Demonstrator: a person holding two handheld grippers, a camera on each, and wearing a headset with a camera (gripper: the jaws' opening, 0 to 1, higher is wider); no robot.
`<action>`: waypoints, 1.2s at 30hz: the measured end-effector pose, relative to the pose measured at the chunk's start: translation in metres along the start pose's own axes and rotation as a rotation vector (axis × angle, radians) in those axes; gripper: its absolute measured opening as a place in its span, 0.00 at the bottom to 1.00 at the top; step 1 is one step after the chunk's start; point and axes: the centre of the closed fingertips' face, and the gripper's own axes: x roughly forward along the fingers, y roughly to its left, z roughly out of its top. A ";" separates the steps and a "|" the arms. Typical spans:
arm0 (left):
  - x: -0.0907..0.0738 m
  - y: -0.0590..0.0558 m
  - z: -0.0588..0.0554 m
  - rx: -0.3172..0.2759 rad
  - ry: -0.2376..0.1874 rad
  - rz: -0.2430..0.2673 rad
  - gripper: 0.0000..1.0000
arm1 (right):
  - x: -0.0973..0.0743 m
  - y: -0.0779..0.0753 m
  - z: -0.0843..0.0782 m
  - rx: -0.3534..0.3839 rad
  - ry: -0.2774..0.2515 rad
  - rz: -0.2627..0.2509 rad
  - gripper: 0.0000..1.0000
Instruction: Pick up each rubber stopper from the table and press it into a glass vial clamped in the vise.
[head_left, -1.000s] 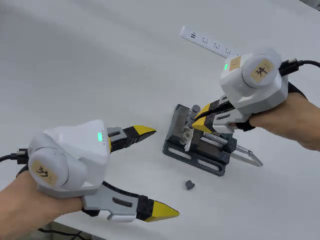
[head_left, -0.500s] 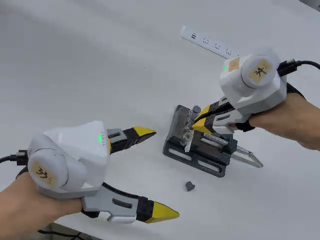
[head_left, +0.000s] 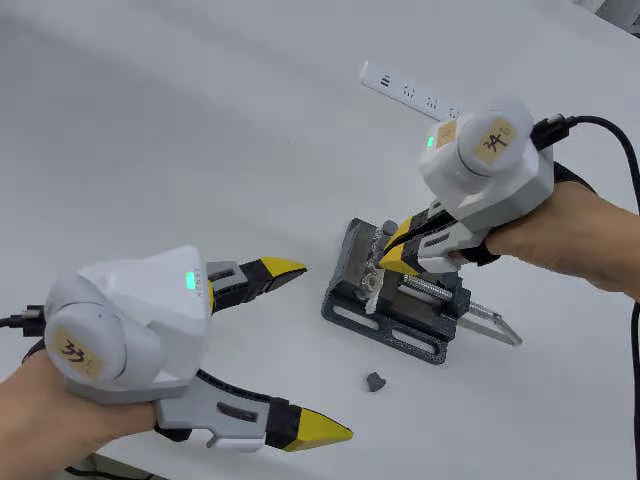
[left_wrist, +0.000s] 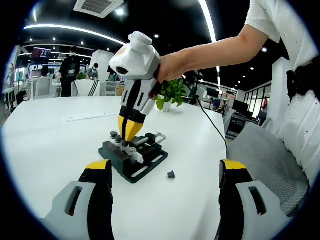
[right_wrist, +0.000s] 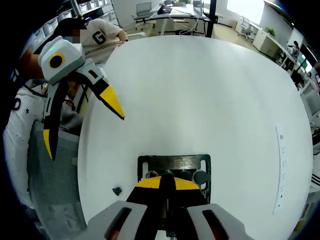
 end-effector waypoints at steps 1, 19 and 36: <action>0.000 0.000 0.000 0.000 0.000 0.000 0.87 | 0.000 0.000 0.000 -0.010 0.007 -0.001 0.02; 0.003 0.001 0.003 0.003 -0.008 -0.002 0.87 | 0.003 0.001 -0.001 -0.049 0.054 -0.015 0.01; 0.003 0.001 0.006 0.009 -0.015 -0.002 0.87 | 0.005 0.002 -0.001 -0.053 0.080 -0.017 0.00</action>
